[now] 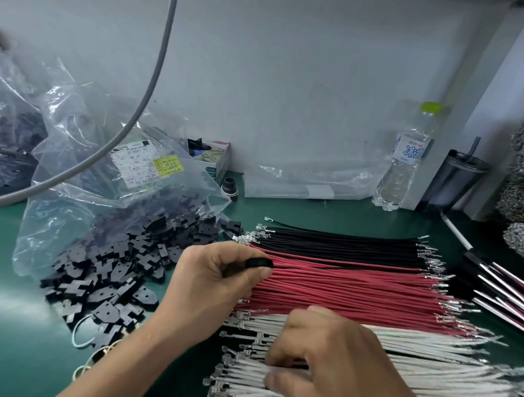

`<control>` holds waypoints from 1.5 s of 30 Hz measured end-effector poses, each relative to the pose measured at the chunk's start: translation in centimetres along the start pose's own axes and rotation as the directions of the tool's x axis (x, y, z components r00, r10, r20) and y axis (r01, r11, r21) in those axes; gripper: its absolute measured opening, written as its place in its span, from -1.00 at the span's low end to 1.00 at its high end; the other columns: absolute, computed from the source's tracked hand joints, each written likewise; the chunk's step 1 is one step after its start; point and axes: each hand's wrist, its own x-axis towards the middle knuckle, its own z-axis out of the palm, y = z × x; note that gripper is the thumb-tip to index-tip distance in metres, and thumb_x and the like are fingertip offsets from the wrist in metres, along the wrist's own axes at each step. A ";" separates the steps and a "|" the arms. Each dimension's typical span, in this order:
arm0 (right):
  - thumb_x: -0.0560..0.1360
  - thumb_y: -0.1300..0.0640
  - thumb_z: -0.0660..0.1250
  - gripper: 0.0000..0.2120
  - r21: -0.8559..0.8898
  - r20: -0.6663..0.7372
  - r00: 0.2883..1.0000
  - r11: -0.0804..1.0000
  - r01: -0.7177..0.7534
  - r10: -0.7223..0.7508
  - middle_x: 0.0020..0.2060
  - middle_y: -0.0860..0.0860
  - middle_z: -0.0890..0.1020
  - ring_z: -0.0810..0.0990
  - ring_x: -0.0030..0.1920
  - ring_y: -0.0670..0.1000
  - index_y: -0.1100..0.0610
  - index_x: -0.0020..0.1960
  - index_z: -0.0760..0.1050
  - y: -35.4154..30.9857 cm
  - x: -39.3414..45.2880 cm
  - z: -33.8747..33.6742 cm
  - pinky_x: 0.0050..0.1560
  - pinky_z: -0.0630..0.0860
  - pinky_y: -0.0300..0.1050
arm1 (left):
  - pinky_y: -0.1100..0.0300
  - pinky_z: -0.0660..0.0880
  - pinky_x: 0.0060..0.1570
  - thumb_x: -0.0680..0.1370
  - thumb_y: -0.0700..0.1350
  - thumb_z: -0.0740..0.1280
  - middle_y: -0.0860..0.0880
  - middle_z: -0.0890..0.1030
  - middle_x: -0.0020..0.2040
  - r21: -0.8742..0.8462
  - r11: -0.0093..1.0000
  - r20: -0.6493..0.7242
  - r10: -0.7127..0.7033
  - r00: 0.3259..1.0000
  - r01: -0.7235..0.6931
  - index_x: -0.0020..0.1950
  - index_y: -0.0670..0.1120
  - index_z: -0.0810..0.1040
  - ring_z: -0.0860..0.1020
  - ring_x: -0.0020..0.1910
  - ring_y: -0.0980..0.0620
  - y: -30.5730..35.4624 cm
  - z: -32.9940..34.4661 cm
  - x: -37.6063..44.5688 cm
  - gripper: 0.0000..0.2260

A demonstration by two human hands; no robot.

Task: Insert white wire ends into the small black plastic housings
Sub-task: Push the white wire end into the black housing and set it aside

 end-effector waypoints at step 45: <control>0.58 0.10 0.32 -0.87 -0.212 -0.589 0.804 0.976 -0.054 -0.084 -0.20 -0.12 0.54 0.50 -0.31 -0.11 0.04 -0.11 0.62 2.7 2.4 -0.6 -0.43 0.41 -0.22 | 0.24 0.59 -0.29 0.38 -0.07 0.55 -0.14 0.74 -0.20 -0.192 0.967 0.177 -0.131 0.975 0.165 -0.06 0.00 0.78 0.61 -0.34 0.03 1.1 -0.8 0.2 -0.84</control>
